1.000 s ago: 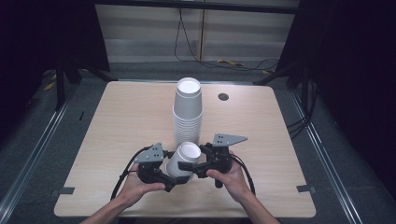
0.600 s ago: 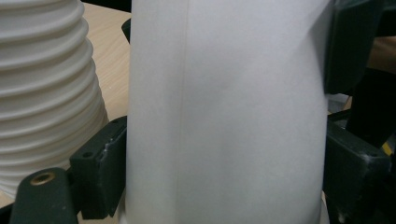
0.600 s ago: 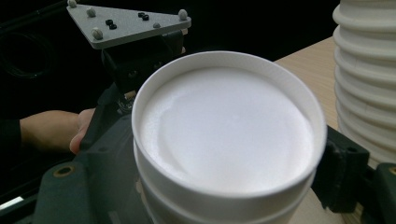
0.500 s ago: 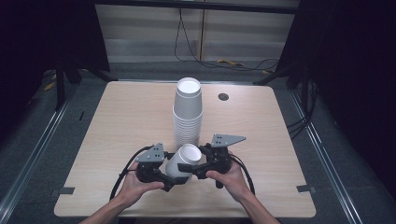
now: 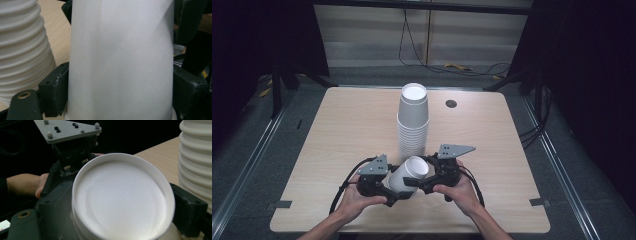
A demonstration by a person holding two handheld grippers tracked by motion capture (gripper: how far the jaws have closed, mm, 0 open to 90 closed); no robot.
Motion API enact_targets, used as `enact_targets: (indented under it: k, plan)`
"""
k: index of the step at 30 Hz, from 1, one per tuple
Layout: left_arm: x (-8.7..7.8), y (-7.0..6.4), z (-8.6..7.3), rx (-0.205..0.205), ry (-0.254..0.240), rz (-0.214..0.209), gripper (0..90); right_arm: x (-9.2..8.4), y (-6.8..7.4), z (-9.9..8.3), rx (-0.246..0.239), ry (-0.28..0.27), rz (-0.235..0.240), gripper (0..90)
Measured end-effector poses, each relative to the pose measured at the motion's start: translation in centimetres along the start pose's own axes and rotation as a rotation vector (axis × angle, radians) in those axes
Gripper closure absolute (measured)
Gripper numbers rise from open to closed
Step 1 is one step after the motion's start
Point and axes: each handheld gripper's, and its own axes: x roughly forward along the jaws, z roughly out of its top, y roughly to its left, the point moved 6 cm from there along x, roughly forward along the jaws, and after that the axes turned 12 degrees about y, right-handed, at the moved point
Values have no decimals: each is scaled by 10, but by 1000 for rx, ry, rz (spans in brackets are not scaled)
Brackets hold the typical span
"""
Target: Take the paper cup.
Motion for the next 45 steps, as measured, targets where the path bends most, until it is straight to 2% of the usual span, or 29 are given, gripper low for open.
enact_targets:
  k: [7, 20, 23, 29, 32, 35, 39, 42, 45]
  plan:
    - [-3, 5, -5, -13, 11, 16, 150, -4, -2, 1, -4, -13, 0, 144]
    - [-9, 11, -9, -27, 18, 32, 149, -15, -6, 1, -10, 17, -23, 141]
    - [-11, 13, -10, -30, 20, 36, 149, -19, -5, 1, -24, 24, -25, 142]
    - [-13, 13, -10, -27, 33, 33, 149, -24, -6, 2, -37, 34, -47, 146]
    - [-14, 12, -9, -10, 44, 32, 149, -26, -6, 1, -38, 38, -49, 153]
    - [-14, 12, -8, -1, 54, 40, 149, -26, -6, 1, -38, 51, -46, 154]
    - [-14, 14, -10, -9, 72, 47, 150, -26, -5, -1, -37, 76, -41, 163]
    - [-15, 15, -13, -16, 109, 55, 151, -26, -6, -3, -51, 108, -66, 165]
    - [-14, 17, -14, -18, 125, 57, 152, -28, -6, -5, -64, 144, -77, 165]
